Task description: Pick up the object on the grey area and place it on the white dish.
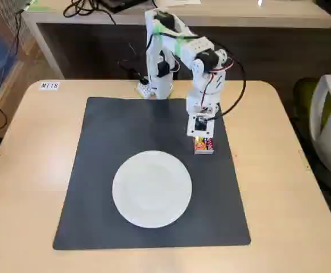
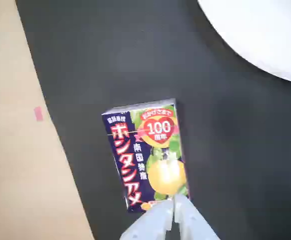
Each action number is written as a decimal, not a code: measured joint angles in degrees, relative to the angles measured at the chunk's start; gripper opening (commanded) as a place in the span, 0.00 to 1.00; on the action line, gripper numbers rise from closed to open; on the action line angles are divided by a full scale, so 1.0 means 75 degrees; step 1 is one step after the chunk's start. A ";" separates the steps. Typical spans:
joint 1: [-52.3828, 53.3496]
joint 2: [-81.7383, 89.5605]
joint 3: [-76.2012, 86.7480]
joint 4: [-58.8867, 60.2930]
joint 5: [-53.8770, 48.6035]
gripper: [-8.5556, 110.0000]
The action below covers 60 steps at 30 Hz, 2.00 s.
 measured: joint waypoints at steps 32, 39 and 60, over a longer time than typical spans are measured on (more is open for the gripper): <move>-0.0258 -0.1172 -0.0539 -0.0012 -0.0750 0.43; 0.0270 -0.1172 -0.0539 0.0516 -0.1172 0.49; 0.0715 -0.2309 -0.0609 0.0305 -0.1512 0.38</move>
